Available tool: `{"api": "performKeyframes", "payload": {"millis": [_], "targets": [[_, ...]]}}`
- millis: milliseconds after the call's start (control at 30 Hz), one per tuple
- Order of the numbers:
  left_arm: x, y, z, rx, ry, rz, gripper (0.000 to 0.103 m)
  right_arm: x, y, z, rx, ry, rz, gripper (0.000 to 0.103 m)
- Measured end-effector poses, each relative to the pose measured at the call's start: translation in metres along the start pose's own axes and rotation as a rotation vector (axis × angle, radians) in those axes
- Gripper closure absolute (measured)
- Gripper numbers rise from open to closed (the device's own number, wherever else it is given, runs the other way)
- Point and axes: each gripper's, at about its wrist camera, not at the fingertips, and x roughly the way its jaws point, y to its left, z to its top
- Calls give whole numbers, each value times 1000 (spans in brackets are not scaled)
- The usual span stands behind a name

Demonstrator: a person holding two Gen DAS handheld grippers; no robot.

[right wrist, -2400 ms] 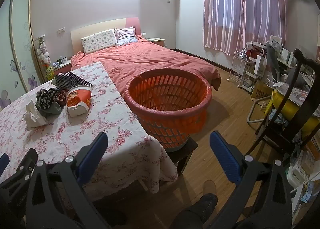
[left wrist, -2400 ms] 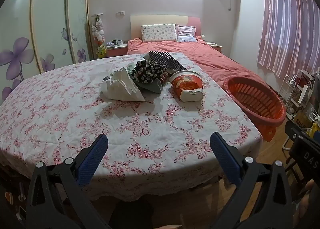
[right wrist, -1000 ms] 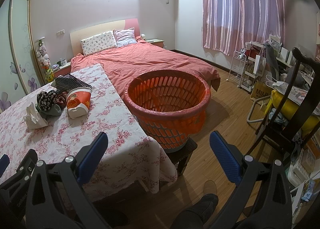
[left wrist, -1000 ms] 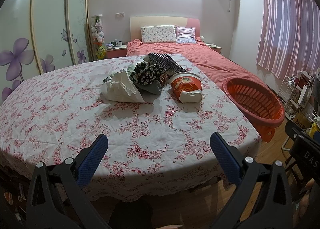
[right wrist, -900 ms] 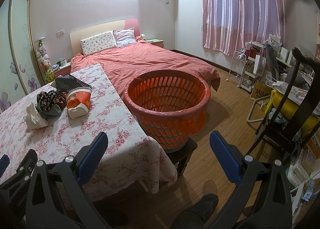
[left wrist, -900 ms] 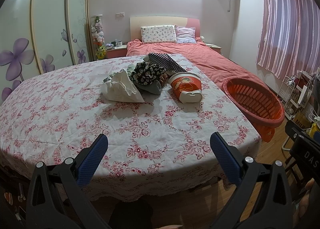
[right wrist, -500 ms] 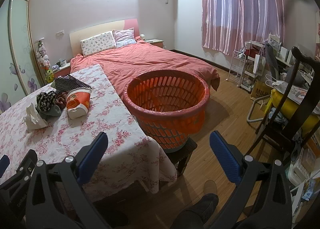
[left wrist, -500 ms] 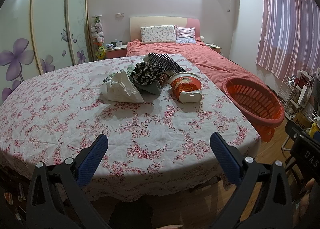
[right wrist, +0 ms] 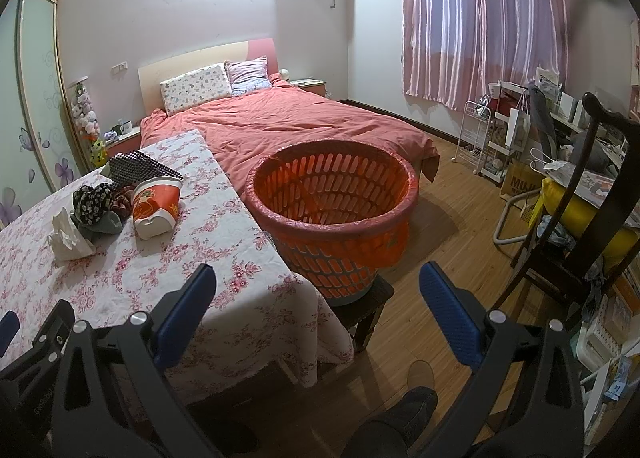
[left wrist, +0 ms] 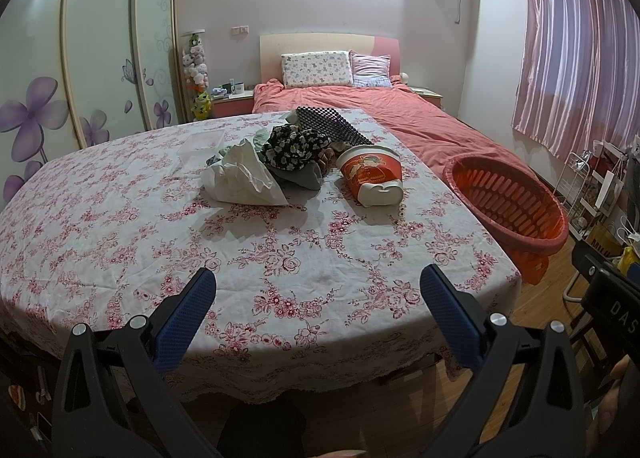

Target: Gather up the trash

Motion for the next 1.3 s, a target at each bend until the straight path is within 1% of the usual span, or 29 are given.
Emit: {"api": "performKeyframes", "payload": {"millis": [867, 1067, 1100, 1233, 1300], "targets": [[0, 0, 0, 0, -1, 1, 2, 2, -2, 1, 2, -2, 0, 4], [5, 3, 5, -7, 8, 11, 2, 7, 3, 8, -31, -17, -2, 4], [8, 3, 6, -9, 6, 13, 2, 4, 11, 7, -49, -22, 6, 4], [21, 18, 13, -33, 19, 36, 2, 19, 21, 18, -72, -28, 55, 4], [30, 34, 18, -51, 30, 52, 2, 30, 35, 25, -91, -29, 105, 4]]}}
